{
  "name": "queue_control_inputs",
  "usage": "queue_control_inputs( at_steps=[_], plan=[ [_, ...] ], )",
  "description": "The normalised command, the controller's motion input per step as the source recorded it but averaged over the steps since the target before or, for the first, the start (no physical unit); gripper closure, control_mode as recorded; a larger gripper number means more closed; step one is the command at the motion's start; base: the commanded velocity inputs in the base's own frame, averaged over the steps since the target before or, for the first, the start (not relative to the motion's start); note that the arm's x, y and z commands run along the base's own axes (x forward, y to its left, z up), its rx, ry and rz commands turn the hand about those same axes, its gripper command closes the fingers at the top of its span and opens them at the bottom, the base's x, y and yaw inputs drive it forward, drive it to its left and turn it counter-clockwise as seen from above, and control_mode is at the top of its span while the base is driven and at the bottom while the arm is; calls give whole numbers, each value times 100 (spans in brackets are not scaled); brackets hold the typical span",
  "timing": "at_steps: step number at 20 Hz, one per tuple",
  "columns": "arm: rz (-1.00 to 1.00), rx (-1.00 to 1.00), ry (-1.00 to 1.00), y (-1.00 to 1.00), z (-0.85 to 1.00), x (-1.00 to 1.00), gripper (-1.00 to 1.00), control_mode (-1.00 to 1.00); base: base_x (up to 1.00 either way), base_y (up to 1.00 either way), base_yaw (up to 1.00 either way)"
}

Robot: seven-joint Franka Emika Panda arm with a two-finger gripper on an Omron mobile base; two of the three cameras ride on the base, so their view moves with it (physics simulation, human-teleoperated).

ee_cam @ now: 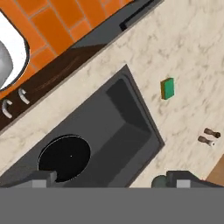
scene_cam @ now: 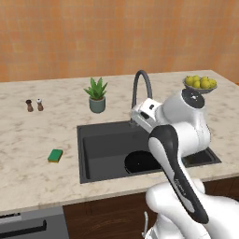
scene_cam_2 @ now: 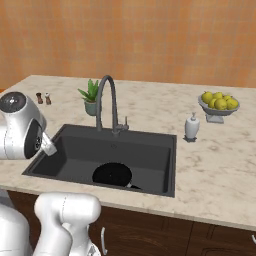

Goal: Pick the pan and sponge and place them into the sink. Then turn on the water.

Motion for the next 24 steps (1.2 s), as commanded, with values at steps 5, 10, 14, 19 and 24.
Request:
queue_control_inputs(
  at_steps=[5,10,14,19,24],
  plan=[
    [28,-8,7,57,-26,63,-100,-100,0,0,0],
    [20,-4,6,62,-29,43,-100,-100,0,0,0],
    [11,-7,4,58,-29,26,-100,-100,0,0,0],
    [10,-11,10,65,-16,36,-100,-100,0,0,0],
    [9,-7,7,59,-17,33,-100,-100,0,0,0]
  ],
)
